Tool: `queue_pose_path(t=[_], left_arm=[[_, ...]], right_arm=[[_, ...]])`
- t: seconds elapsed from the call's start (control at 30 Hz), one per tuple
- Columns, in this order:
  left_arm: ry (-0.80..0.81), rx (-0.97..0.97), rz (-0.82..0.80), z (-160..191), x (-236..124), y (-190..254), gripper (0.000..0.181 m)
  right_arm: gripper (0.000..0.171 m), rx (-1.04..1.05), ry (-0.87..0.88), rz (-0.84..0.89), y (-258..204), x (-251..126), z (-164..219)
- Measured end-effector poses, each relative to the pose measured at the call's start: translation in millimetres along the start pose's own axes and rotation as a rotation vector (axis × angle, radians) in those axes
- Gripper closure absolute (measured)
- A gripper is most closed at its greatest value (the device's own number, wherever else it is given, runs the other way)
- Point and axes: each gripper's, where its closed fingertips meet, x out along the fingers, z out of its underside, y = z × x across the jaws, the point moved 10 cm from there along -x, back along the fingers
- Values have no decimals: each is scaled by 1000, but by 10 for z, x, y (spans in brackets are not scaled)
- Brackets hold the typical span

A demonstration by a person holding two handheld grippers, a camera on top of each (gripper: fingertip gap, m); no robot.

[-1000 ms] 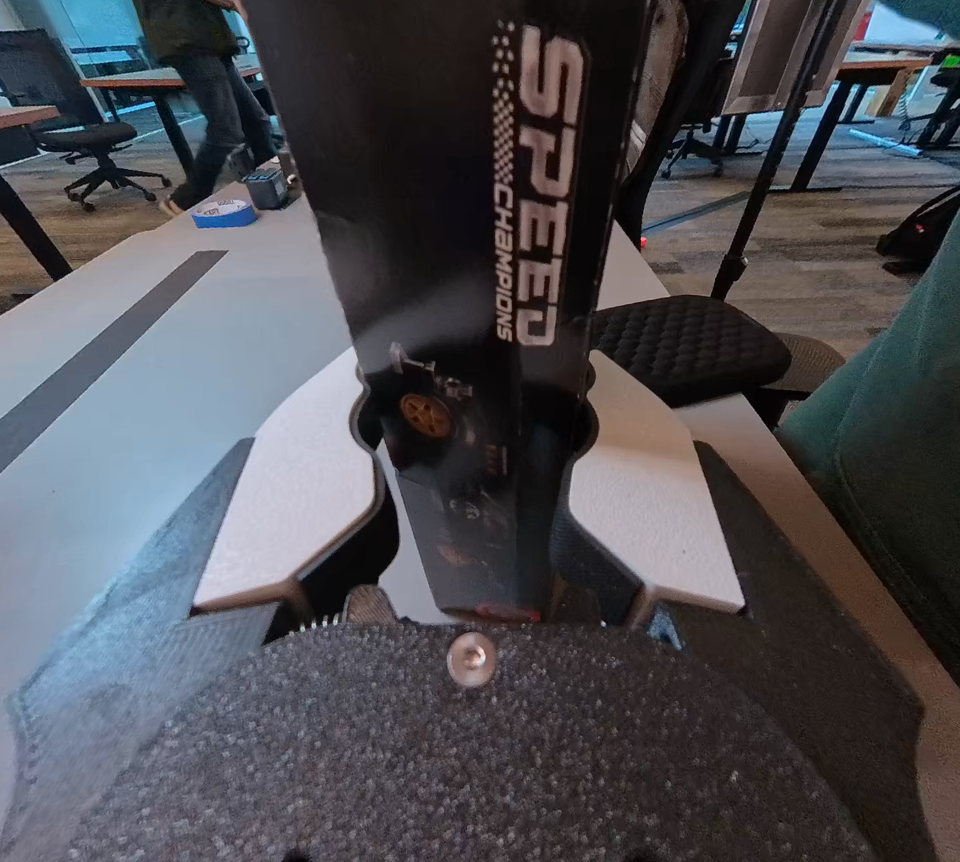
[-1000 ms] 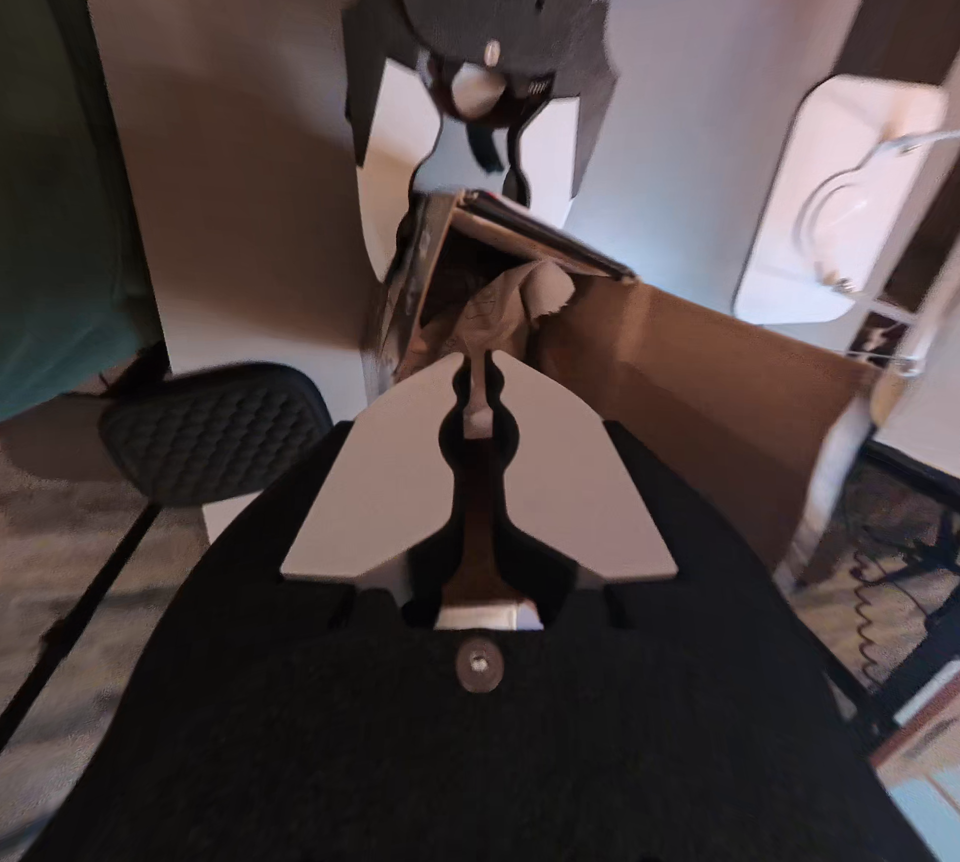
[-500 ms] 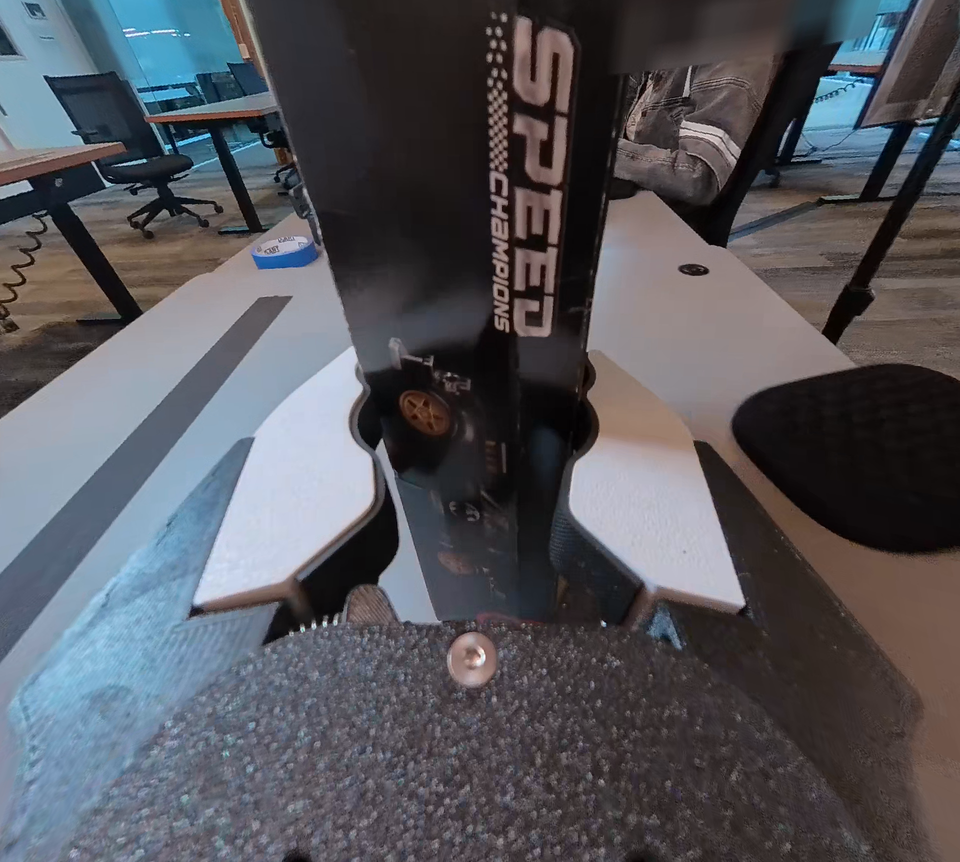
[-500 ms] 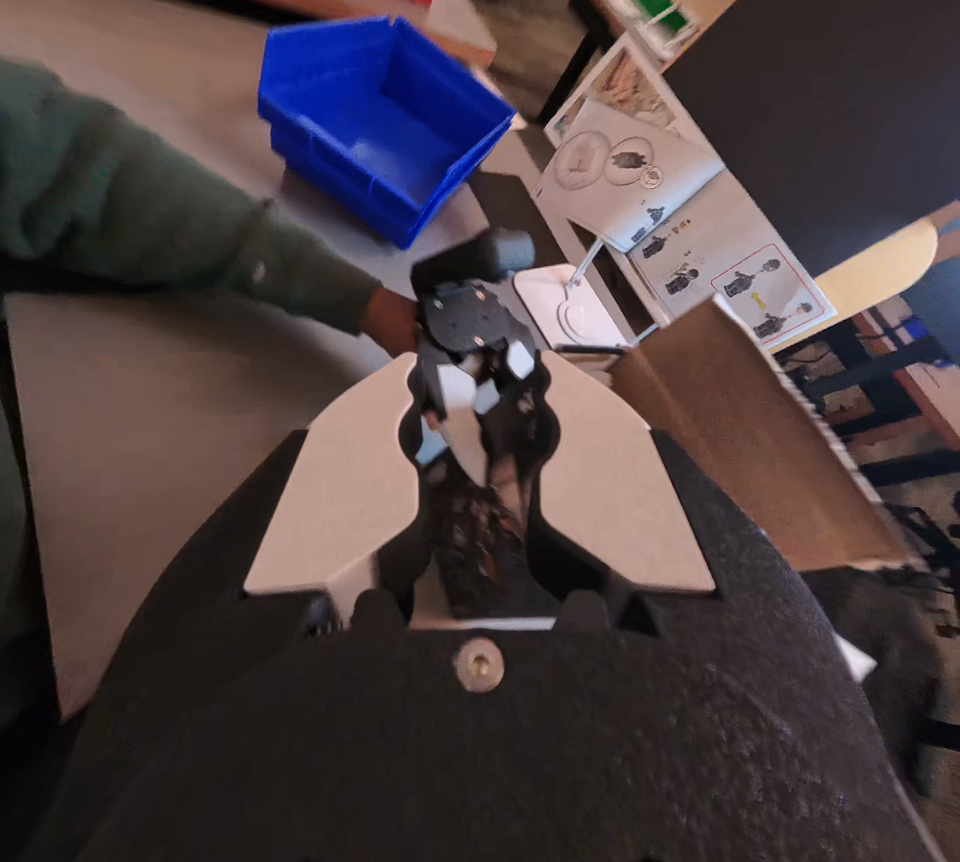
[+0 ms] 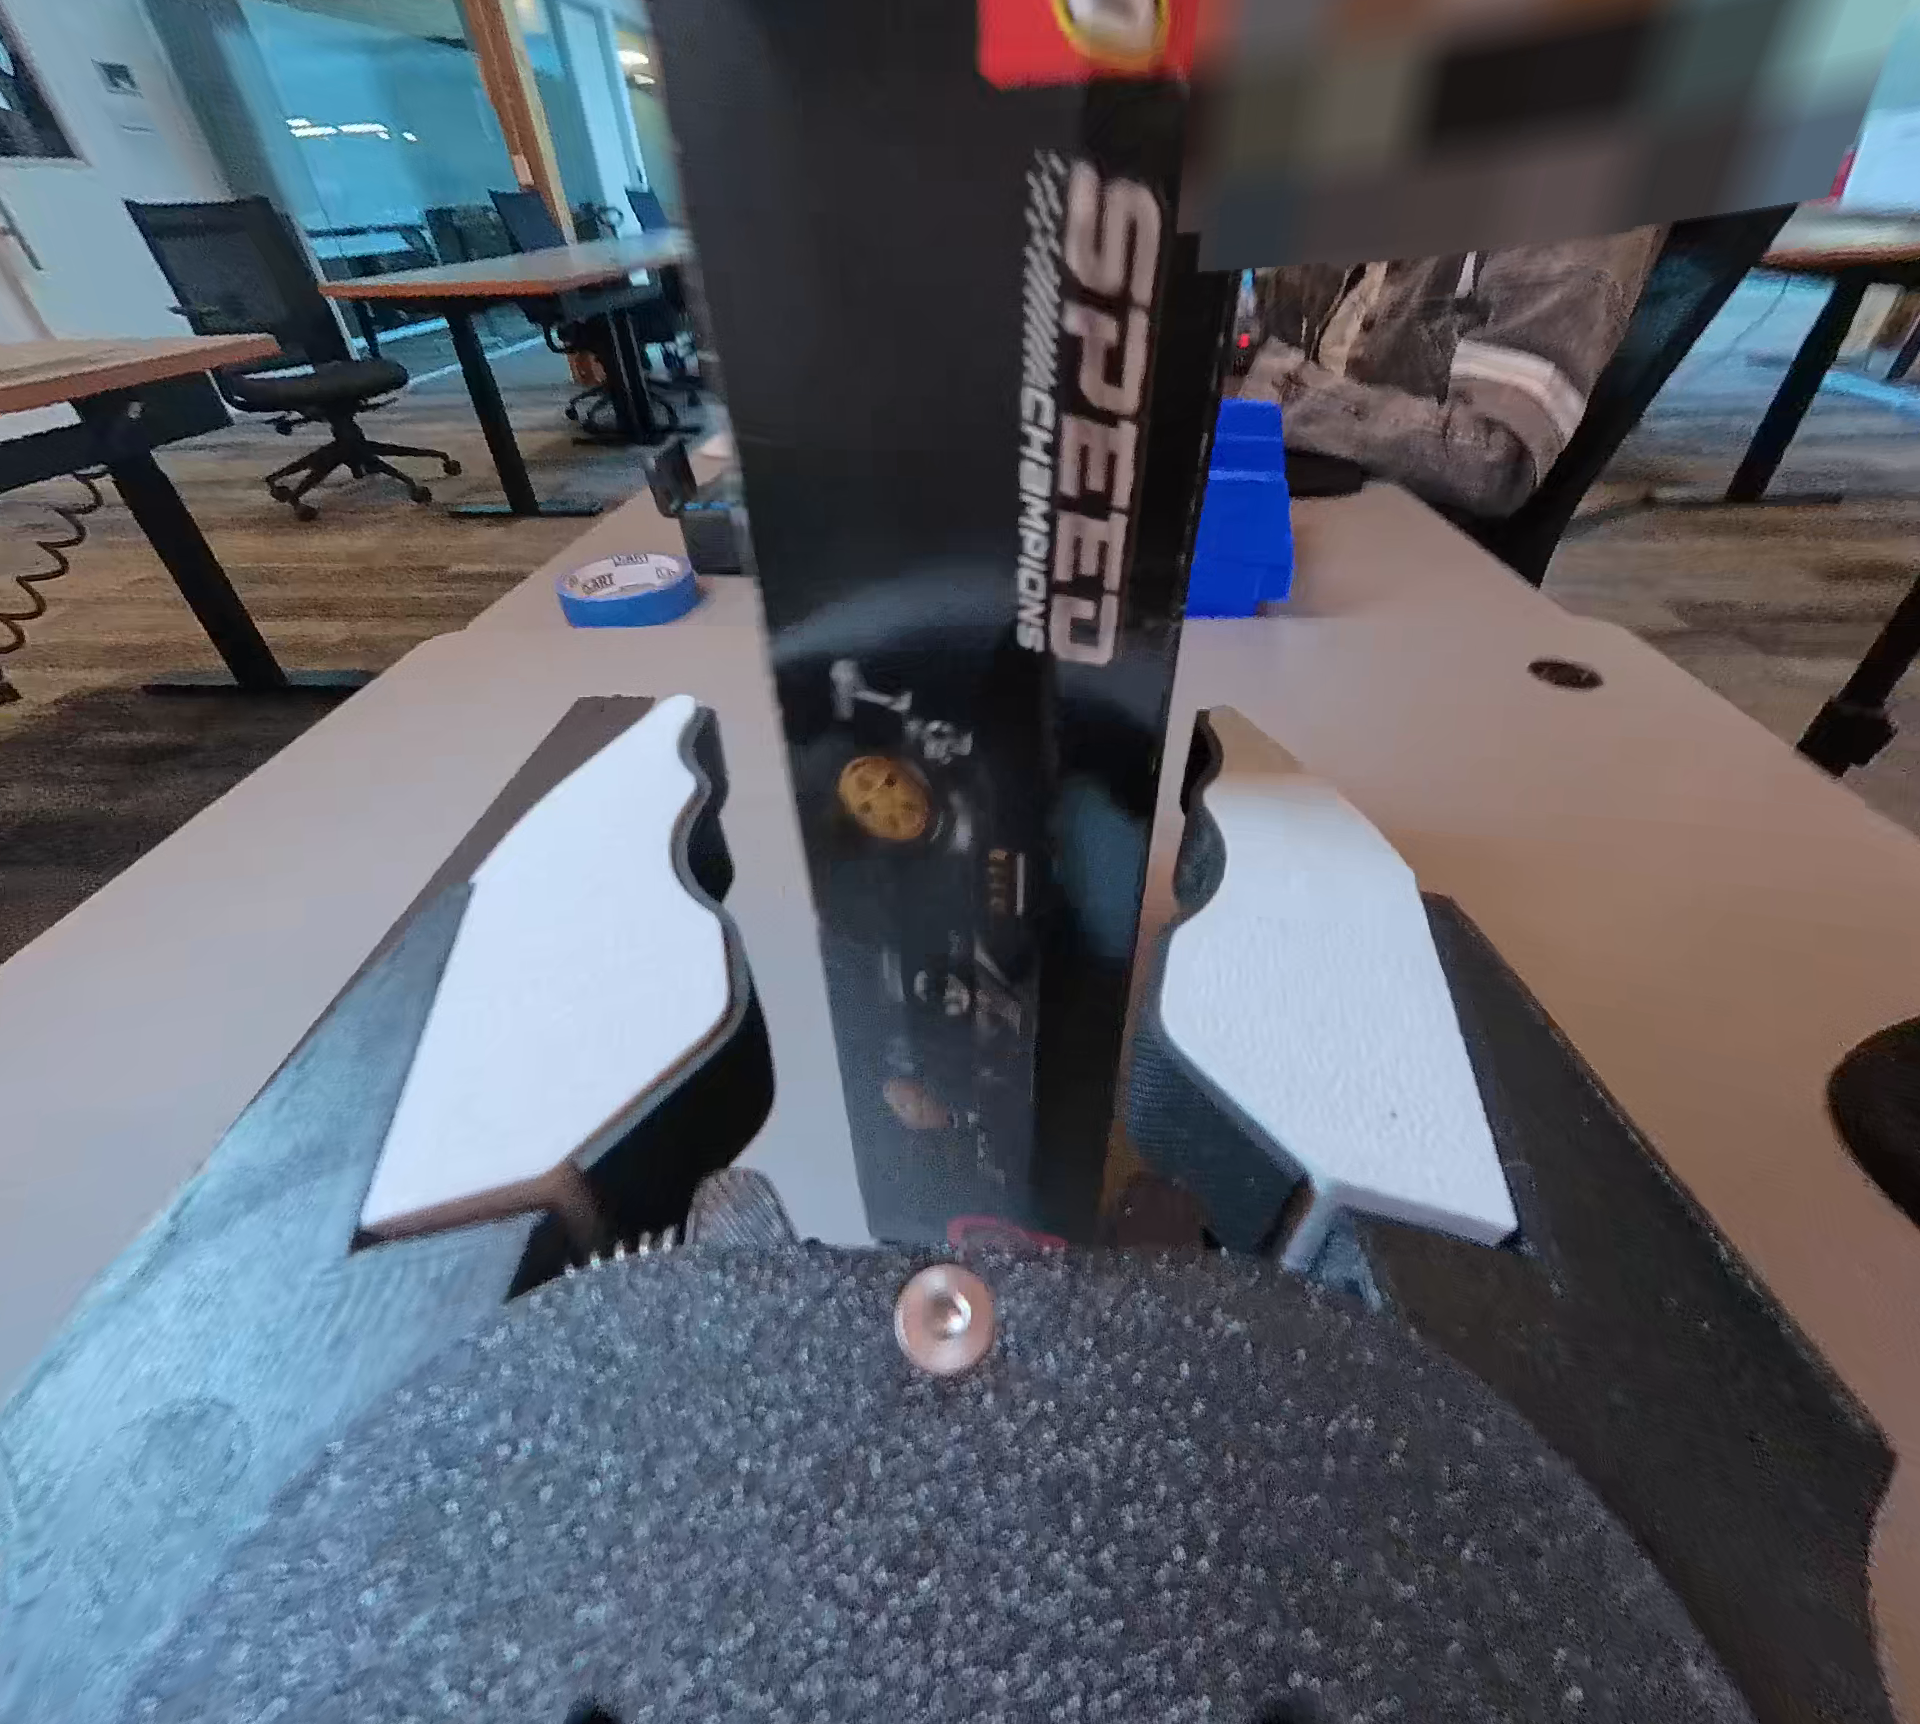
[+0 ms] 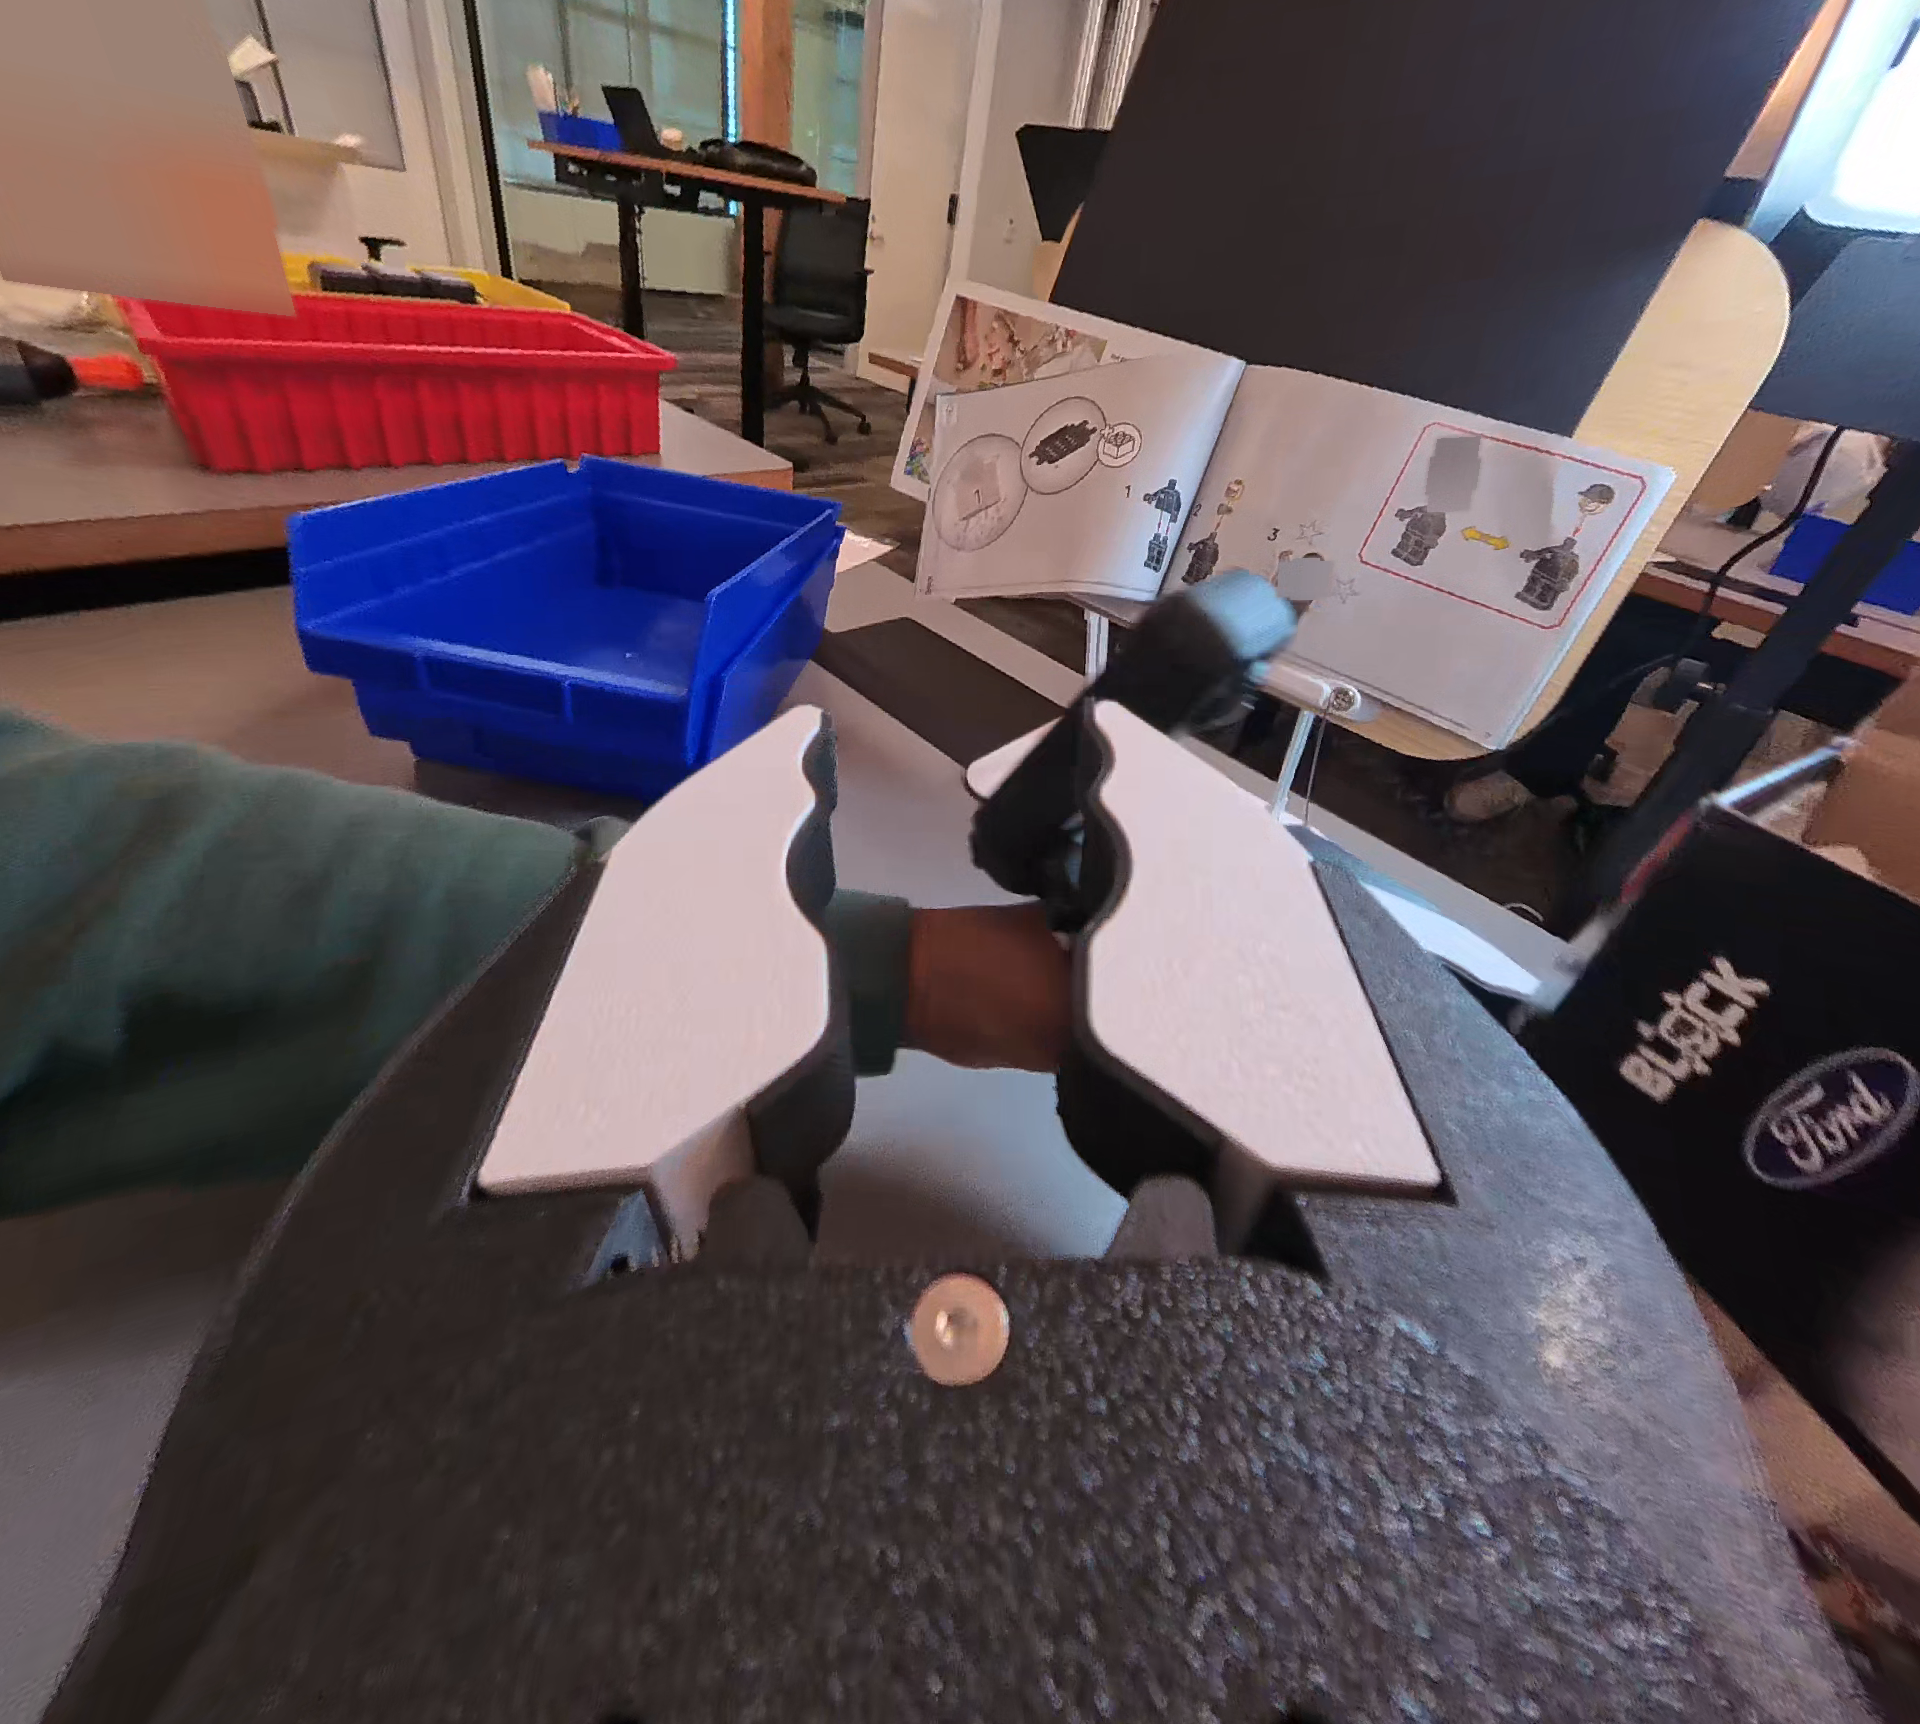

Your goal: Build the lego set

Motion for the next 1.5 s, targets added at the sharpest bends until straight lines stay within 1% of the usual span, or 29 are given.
queue_pose_path(t=[0.1, 0.2, 0.23, 0.3, 0.37, 0.43, 0.5, 0.57, 0.63, 0.7, 0.73, 0.77, 0.8, 0.83, 0.87, 0.9, 0.93, 1.0, 1.1, 1.23, 1.37, 1.43, 1.5], left_arm=[[112, -49, -85, -105, -439, -59, 100], [192, -56, -272, -333, -1056, -119, 107], [198, -50, -347, -441, -1276, -133, 111], [206, -48, -477, -673, -1706, -169, 112], [151, -50, -615, -860, -2108, -235, 108], [63, -22, -798, -971, -2504, -324, 110], [-13, -32, -948, -1010, -2882, -449, 107], [-93, -59, -1067, -977, -3219, -629, 102], [-201, -97, -1121, -869, -3458, -873, 92], [-272, -159, -1096, -733, -3587, -1120, 82], [-317, -170, -1082, -670, -3621, -1235, 79], [-349, -169, -1039, -618, -3622, -1331, 82], [-364, -174, -993, -583, -3609, -1400, 89], [-376, -166, -965, -581, -3596, -1430, 107], [-384, -137, -958, -611, -3580, -1410, 130], [-384, -95, -944, -662, -3558, -1348, 160], [-359, -51, -915, -723, -3513, -1260, 180], [-294, -27, -884, -849, -3384, -1074, 181], [-196, -40, -778, -1009, -3101, -828, 180], [-149, -49, -704, -1103, -2686, -705, 181], [-169, 3, -632, -1093, -2276, -681, 181], [-157, 11, -578, -1070, -2103, -649, 181], [-168, 30, -566, -1033, -1964, -625, 180]], right_arm=[[126, -5, 22, 9, 50, 146, 13], [126, -2, 49, 23, 101, 320, 36], [125, -2, 53, 30, 121, 389, 52], [123, 3, 65, 52, 167, 537, 89], [119, 6, 69, 94, 220, 693, 133], [115, 0, 73, 142, 275, 838, 178], [112, 8, 72, 178, 346, 974, 231], [112, 31, 60, 191, 429, 1096, 289], [111, 63, 47, 199, 513, 1202, 340], [111, 104, 38, 200, 581, 1281, 376], [110, 121, 37, 198, 603, 1305, 386], [110, 133, 36, 199, 620, 1318, 393], [110, 136, 35, 199, 633, 1321, 397], [110, 133, 30, 202, 645, 1313, 399], [110, 125, 26, 209, 662, 1294, 400], [111, 117, 24, 216, 681, 1265, 401], [111, 107, 22, 222, 704, 1237, 401], [112, 80, 17, 235, 753, 1207, 394], [112, 80, 23, 230, 781, 1245, 363], [108, 102, 34, 210, 743, 1321, 331], [95, 148, 34, 145, 708, 1418, 250], [92, 190, 53, 116, 705, 1438, 172], [92, 193, 73, 110, 693, 1420, 105]])
